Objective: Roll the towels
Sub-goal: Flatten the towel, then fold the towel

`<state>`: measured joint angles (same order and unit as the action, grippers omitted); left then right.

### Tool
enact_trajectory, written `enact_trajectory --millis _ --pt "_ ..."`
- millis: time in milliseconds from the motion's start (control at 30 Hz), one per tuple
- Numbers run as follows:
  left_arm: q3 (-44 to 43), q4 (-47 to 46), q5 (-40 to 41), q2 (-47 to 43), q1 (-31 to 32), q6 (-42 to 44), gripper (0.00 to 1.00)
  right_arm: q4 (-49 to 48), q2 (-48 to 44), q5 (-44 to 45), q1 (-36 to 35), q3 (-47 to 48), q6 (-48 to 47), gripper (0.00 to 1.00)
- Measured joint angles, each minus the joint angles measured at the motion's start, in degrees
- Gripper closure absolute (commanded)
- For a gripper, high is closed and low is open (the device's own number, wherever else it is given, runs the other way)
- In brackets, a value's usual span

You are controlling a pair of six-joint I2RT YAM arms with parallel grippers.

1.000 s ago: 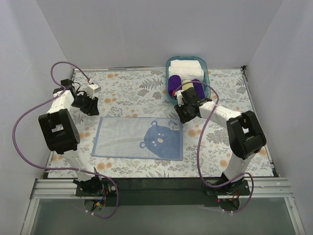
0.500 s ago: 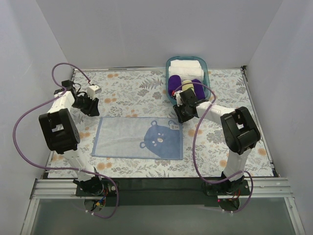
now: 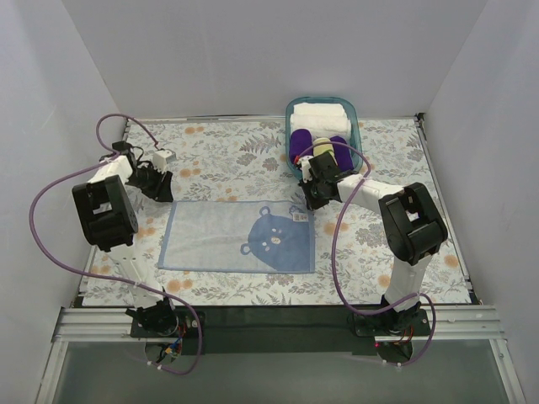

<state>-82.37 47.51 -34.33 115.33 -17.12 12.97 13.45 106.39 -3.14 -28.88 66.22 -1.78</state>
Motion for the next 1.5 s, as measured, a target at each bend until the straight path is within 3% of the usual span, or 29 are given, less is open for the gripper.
enact_trajectory --millis 533,767,1033,1500 --pt "-0.9 -0.4 -2.4 2.8 0.6 0.3 0.64 0.4 -0.4 -0.1 0.0 -0.1 -1.5 0.99" --pt "2.0 -2.9 -3.0 1.3 2.3 0.0 0.74 0.6 -0.7 -0.3 0.0 -0.4 -1.7 0.99" --pt "4.1 -4.7 -3.0 0.4 2.7 -0.2 1.0 0.7 -0.7 -0.2 0.0 -0.4 -2.1 0.99" --pt "0.0 -2.7 -2.9 0.9 3.0 -2.3 1.0 1.1 -0.9 1.6 0.0 -0.3 -3.8 0.99"
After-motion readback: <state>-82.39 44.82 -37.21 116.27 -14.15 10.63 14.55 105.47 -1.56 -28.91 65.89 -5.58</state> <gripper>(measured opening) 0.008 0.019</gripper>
